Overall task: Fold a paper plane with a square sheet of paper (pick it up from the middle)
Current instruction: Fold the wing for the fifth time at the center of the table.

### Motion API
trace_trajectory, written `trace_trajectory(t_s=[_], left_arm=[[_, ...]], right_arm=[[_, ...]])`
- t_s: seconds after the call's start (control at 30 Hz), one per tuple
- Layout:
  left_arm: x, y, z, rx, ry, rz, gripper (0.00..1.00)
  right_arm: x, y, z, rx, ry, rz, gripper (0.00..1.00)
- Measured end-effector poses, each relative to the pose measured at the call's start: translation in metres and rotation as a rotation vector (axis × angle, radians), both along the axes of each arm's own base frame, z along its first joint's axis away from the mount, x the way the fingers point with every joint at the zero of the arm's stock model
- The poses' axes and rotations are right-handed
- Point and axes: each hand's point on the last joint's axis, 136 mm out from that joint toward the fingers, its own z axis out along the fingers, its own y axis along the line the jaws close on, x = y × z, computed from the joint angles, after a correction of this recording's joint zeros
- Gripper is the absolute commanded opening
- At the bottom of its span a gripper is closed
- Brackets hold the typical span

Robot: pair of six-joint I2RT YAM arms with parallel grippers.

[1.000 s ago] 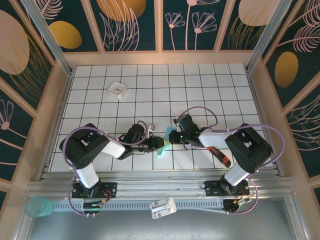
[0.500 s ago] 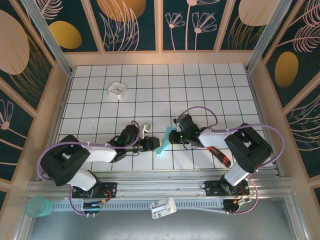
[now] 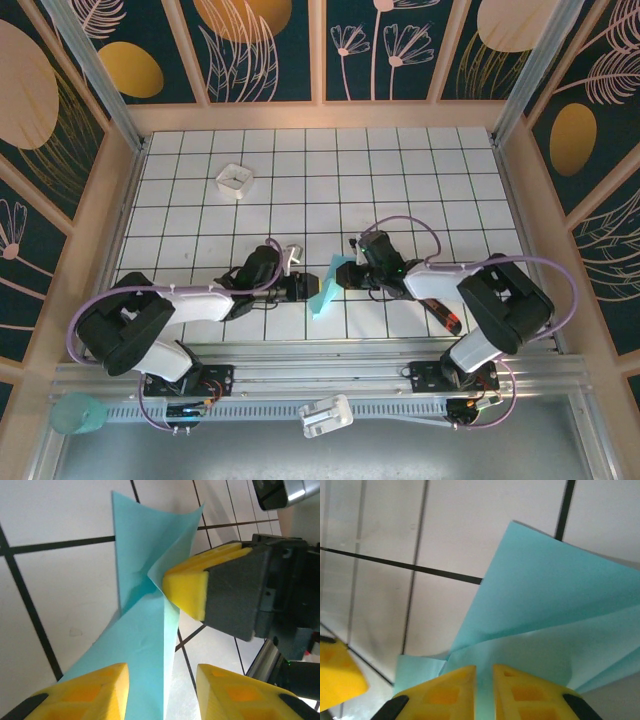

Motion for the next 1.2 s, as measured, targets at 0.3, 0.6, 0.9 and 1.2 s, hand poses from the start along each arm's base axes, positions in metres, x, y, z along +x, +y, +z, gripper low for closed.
trace_trajectory(t_s=[0.3,0.6,0.9,1.2], left_arm=[[0.003,-0.005,0.004,-0.004,-0.017,-0.013,0.44],[-0.011,-0.033,0.012,0.027,-0.099,-0.124,0.46],[-0.006,-0.039,-0.009,0.132,-0.138,-0.152,0.44],[0.0,-0.044,-0.017,0.169,-0.167,-0.162,0.38]], right_arm=[[-0.002,-0.008,0.039,0.16,-0.084,-0.038,0.21],[-0.006,-0.013,0.036,0.198,-0.071,-0.072,0.23],[-0.005,-0.009,0.045,0.263,-0.077,-0.082,0.22],[-0.006,-0.006,0.042,0.31,-0.044,-0.1,0.21]])
